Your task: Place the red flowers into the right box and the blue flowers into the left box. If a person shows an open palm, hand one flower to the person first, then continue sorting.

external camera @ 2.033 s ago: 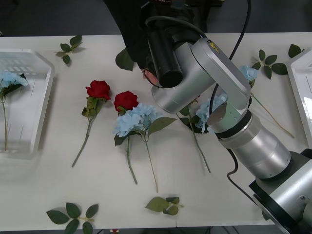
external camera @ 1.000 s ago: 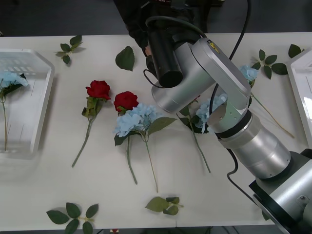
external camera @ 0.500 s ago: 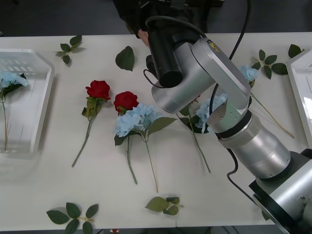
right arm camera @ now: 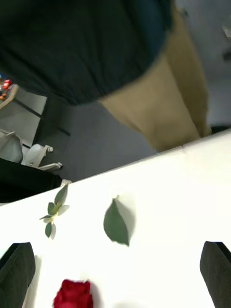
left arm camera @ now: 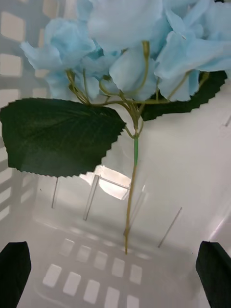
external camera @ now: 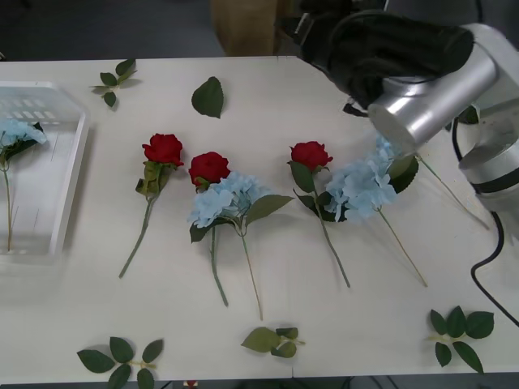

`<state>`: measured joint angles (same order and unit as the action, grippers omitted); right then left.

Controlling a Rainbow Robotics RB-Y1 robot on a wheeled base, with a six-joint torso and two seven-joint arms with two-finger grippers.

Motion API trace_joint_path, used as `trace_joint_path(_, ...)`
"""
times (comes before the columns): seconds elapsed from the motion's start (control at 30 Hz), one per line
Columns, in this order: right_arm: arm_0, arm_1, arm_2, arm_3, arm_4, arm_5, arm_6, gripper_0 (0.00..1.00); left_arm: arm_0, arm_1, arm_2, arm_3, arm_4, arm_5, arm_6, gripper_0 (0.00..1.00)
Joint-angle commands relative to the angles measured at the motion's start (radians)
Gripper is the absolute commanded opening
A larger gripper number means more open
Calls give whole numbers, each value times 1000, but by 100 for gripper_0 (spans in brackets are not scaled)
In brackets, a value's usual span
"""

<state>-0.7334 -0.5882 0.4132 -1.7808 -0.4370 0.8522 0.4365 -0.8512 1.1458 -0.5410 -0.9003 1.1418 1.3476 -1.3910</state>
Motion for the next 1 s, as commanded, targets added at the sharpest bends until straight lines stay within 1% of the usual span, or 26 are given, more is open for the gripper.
trace_joint_path(0.03, 14, -64, -159, 34, -253, 71, 257, 100, 20, 0, 99, -134, 1, 81, -5, 100)
trace_joint_path(0.1, 25, -74, -237, 89, -393, 139, 444, 100, 72, -20, 151, -232, -30, 105, 58, 100)
trace_joint_path(0.17, 40, -76, -329, 150, -488, 228, 651, 100, 119, -50, 191, -347, -90, 137, 138, 100)
trace_joint_path(0.2, 45, -76, -353, 169, -508, 252, 711, 100, 133, -60, 202, -382, -106, 147, 162, 100)
trace_joint_path(0.27, 65, -76, -452, 248, -592, 335, 947, 100, 172, -100, 216, -514, -175, 191, 270, 100)
trace_joint_path(0.3, 71, -76, -478, 273, -614, 350, 1019, 100, 181, -112, 214, -555, -205, 208, 300, 100)
trace_joint_path(0.33, 83, -76, -521, 323, -637, 375, 1160, 100, 195, -144, 216, -628, -261, 248, 356, 100)
trace_joint_path(0.37, 89, -78, -541, 347, -640, 384, 1226, 100, 198, -161, 214, -658, -287, 269, 380, 100)
trace_joint_path(0.43, 111, -84, -596, 411, -634, 409, 1450, 100, 202, -224, 214, -727, -336, 332, 441, 100)
trace_joint_path(0.57, 147, -96, -648, 475, -606, 424, 1711, 100, 202, -307, 202, -790, -358, 372, 514, 100)
trace_joint_path(0.7, 198, -97, -665, 481, -545, 423, 1914, 100, 201, -385, 127, -838, -432, 367, 590, 100)
trace_joint_path(0.83, 246, -96, -663, 481, -514, 415, 2032, 100, 198, -428, 26, -836, -485, 303, 630, 100)
trace_joint_path(1.0, 276, -56, -657, 481, -440, 358, 2134, 100, 169, -442, -106, -769, -511, 191, 636, 100)
